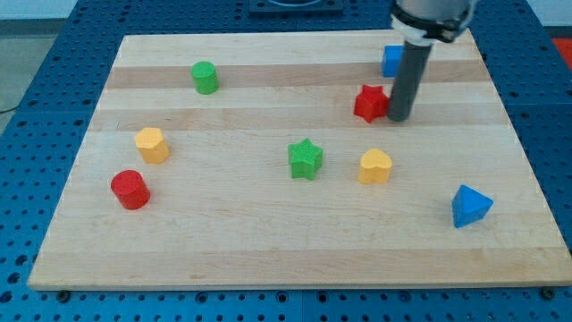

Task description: Slide the red star towards left

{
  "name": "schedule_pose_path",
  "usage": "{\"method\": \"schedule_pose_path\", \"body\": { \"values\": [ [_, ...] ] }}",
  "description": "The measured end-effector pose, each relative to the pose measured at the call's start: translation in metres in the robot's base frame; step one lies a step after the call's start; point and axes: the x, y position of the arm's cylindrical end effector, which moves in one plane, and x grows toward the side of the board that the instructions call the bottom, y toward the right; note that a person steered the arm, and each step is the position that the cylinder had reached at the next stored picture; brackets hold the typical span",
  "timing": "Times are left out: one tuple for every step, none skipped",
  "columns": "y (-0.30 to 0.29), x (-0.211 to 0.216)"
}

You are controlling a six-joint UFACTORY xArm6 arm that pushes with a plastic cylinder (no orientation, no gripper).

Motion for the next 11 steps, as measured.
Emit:
{"method": "schedule_pose_path", "body": {
  "values": [
    [-0.002, -0.014],
    [-0.021, -0.014],
    [-0.044, -0.014],
    [-0.027, -0.017],
    [-0.006, -0.029],
    [-0.014, -0.035],
    [-0.039, -0.038],
    [-0.076, -0.024],
    [-0.114, -0.019],
    [-0.136, -0.019],
    [-0.14, -0.012]
  ]
}}
